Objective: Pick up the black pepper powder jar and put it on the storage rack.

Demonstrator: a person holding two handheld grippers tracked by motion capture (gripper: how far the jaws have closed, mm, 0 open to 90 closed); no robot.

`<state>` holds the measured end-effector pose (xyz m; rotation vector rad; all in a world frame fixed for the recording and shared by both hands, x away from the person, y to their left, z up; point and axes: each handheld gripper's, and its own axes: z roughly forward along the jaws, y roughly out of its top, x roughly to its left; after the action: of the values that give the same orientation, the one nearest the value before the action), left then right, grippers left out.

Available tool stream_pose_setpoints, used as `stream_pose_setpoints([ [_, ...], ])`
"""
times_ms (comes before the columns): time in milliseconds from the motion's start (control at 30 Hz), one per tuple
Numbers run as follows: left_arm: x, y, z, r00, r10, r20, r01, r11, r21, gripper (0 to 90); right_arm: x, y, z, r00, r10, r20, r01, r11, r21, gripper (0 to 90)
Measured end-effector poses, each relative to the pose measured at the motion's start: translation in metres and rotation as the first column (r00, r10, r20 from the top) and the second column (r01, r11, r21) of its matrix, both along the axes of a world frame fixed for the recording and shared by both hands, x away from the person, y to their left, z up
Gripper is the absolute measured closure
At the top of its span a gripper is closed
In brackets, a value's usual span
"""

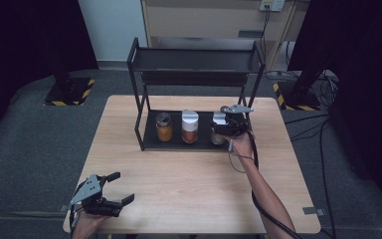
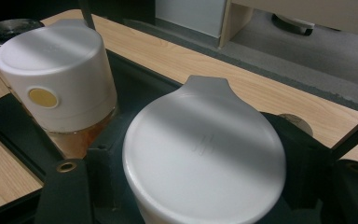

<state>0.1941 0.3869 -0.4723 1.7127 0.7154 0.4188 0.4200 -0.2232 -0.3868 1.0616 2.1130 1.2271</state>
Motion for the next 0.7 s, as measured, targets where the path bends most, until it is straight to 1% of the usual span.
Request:
stream_pose_setpoints([
  [367,-0.0001,-0.0002,0.0001,1.0,-0.001,0.001,0.001,1.0,0.001,2.3,0.0008,-0.0013,-0.0016,1.0,-0.004,0.003,0.004,1.0,0.012,30.8],
  [633,0.0,-0.0004,0.0005,1.0,-0.002,0.001,0.002,1.0,0.003,2.3,-0.0008,-0.0017,-0.0031,0.9999,-0.002,0.012,0.002,1.0,0.009,30.6],
  [700,-0.0001,-0.0004,0.0004,1.0,-0.002,0.002,0.002,1.0,0.002,2.3,-0.0009,-0.002,-0.0025,1.0,-0.002,0.008,0.002,1.0,0.011,30.5],
])
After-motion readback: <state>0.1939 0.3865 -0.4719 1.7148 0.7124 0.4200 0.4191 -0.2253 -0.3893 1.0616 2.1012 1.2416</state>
